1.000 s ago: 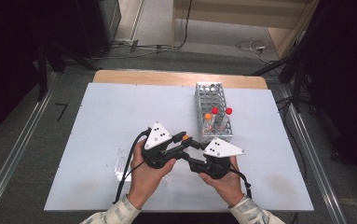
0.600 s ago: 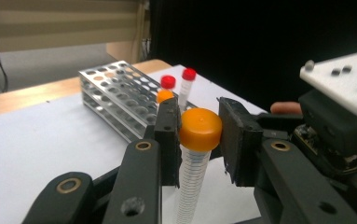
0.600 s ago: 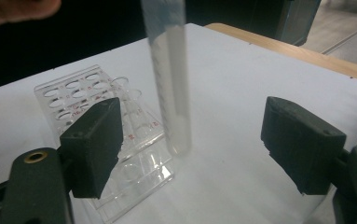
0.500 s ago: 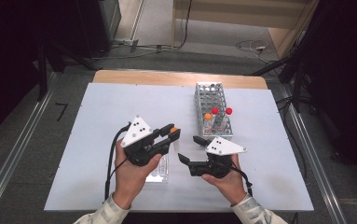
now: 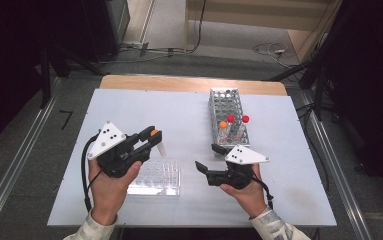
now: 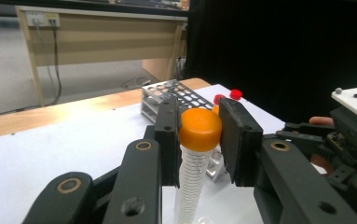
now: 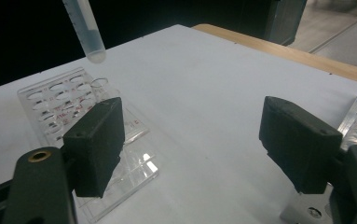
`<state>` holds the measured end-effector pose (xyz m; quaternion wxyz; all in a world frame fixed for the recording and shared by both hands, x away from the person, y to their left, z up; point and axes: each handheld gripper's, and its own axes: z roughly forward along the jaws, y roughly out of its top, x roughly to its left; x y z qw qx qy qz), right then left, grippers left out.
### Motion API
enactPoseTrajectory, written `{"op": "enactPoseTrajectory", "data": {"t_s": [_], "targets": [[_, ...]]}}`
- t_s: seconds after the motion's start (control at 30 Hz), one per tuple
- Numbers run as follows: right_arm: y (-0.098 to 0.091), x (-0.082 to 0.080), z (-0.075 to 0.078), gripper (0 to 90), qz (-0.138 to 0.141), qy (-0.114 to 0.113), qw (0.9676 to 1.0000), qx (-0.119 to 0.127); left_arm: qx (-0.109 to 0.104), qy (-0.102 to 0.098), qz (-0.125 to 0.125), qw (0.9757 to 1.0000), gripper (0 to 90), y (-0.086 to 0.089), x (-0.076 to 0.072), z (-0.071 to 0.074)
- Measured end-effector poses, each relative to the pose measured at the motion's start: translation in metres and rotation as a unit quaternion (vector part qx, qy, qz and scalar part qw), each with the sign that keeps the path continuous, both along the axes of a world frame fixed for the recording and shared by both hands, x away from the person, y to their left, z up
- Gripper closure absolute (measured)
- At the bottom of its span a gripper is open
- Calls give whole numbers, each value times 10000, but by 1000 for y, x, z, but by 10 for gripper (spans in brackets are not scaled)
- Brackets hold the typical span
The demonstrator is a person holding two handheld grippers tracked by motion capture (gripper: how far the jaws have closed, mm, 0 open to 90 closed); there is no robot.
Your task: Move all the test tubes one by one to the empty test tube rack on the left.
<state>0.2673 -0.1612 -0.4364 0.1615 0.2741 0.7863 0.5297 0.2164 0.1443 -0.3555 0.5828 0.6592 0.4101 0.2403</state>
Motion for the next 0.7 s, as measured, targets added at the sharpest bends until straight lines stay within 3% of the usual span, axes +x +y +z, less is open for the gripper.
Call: {"op": "enactPoseTrajectory", "data": {"t_s": [0.17,0.4,0.7], "targets": [[-1,1,-1,209,-39,20,10000,-17,85,61,75,9999,712,5,-2,-5],[-3,2,-1,212,-71,21,10000,-33,321,253,101,9991,711,4,-3,-25],[-4,4,-3,214,-140,23,9999,-53,595,276,89,9978,711,-4,-4,-49]]}}
